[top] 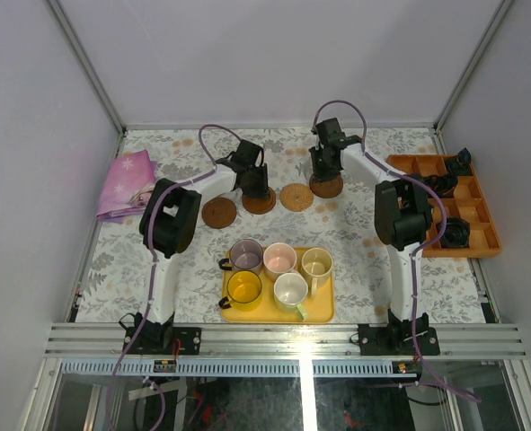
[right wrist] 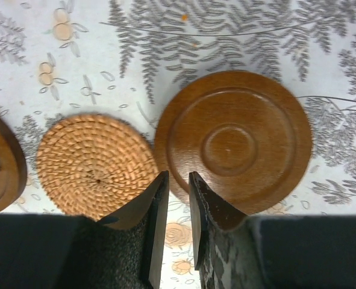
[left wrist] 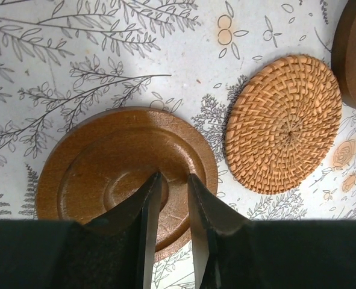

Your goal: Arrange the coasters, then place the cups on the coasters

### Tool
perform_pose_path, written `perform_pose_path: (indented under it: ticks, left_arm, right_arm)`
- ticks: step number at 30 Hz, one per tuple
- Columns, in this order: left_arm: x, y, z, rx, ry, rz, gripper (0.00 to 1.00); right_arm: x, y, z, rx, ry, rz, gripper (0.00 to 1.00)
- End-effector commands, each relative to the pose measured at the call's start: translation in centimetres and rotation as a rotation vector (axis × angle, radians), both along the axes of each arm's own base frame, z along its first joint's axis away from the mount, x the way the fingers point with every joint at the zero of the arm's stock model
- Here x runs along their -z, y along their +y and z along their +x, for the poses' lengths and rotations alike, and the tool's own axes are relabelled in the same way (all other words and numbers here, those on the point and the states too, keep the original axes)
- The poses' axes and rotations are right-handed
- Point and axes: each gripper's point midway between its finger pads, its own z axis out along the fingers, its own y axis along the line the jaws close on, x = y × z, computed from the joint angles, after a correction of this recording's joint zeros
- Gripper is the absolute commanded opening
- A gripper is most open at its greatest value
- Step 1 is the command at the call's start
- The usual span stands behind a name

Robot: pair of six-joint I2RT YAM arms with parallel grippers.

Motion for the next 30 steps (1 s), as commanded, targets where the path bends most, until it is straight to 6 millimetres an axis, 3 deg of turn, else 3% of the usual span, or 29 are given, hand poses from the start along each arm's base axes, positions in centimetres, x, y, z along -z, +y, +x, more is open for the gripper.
perform_pose_path:
  ticks: [1, 17, 30]
  left_arm:
    - [-1.0, -1.5, 1.2, 0.021, -0.030, -0.053, 0.24]
    - [0.6, -2.0, 1.9, 0.020, -0.004, -0.047, 0.25]
    - [0.6, -1.2, 1.6, 0.019, -0.007, -0.013, 0.25]
  right_arm:
    - [-1.2, -2.1, 0.7, 0.081, -0.030, -0.040, 0.27]
    - [3.7, -4.9, -2.0, 0.139, 0.108, -0.094, 0.25]
    - [4.4, -7.3, -5.9, 0.196, 0.178, -0.174, 0.25]
